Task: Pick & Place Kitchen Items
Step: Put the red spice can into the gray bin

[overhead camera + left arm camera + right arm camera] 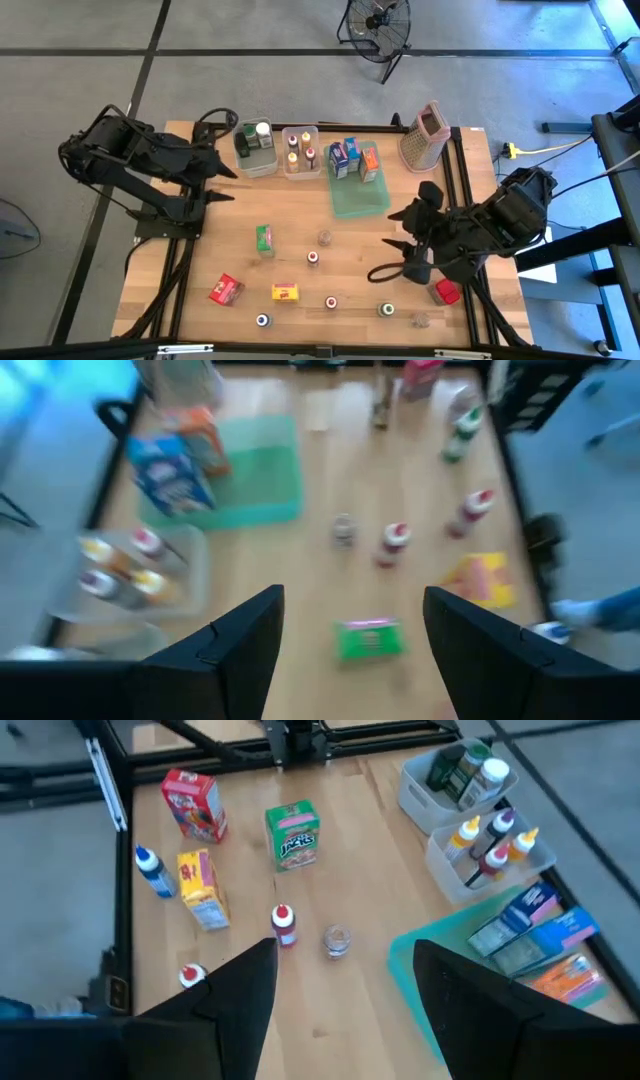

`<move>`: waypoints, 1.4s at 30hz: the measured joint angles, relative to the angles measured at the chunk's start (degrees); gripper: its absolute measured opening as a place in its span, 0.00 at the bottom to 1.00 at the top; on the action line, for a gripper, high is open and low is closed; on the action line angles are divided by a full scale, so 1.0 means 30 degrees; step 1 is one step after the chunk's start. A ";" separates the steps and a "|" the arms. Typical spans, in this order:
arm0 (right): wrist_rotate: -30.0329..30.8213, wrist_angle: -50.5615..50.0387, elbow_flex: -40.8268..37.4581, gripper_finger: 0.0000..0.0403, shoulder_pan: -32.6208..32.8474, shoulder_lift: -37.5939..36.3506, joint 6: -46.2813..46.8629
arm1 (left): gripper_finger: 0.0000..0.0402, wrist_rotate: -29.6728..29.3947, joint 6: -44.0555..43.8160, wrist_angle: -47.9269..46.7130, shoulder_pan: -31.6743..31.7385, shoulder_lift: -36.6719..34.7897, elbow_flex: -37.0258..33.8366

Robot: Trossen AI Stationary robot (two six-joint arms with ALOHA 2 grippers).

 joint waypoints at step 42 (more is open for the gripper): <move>-0.0768 0.0179 0.0007 0.59 -0.0007 0.3061 0.2764 | 0.58 0.2042 0.5104 -0.2007 -0.4256 0.5185 -0.0016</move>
